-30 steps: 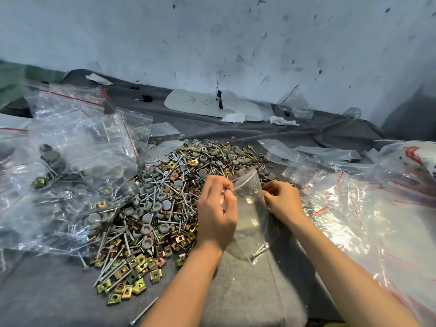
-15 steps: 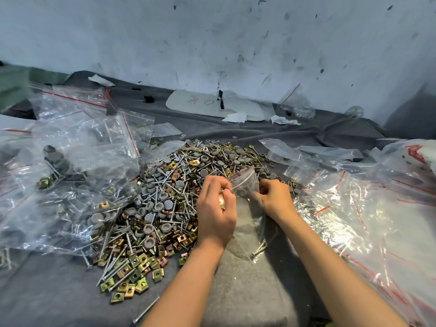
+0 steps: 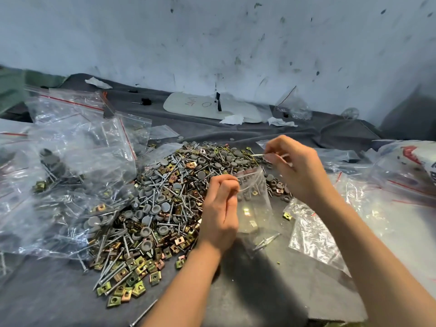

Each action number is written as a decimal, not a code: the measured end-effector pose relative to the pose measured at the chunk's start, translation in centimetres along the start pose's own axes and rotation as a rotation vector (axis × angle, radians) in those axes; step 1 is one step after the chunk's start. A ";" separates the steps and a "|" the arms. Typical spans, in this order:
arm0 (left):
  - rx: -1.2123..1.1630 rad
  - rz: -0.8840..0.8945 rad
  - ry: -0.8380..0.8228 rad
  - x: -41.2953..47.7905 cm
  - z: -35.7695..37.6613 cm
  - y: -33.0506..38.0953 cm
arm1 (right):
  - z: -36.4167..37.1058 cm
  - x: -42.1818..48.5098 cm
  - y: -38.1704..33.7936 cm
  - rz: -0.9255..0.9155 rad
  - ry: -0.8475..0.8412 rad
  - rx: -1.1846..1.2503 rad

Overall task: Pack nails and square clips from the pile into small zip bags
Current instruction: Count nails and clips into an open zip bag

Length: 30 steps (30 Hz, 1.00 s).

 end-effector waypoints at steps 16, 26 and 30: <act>-0.041 0.054 0.020 -0.2 0.0 0.4 | 2.2 0.0 4.9 0.255 -0.115 0.164; -0.033 0.026 0.033 -0.1 0.0 -0.2 | 10.2 -1.6 10.2 0.690 -0.270 0.089; -0.034 0.013 0.037 -0.1 0.0 -0.3 | 10.3 -1.4 9.9 0.712 -0.240 0.002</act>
Point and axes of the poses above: each hand's wrist, its own x-axis towards the middle knuckle, its own z-axis out of the palm, y = z × x, the point moved 6 cm from there along x, towards the middle knuckle, and after that the axes turned 14 degrees about -y, right-handed, at the moved point
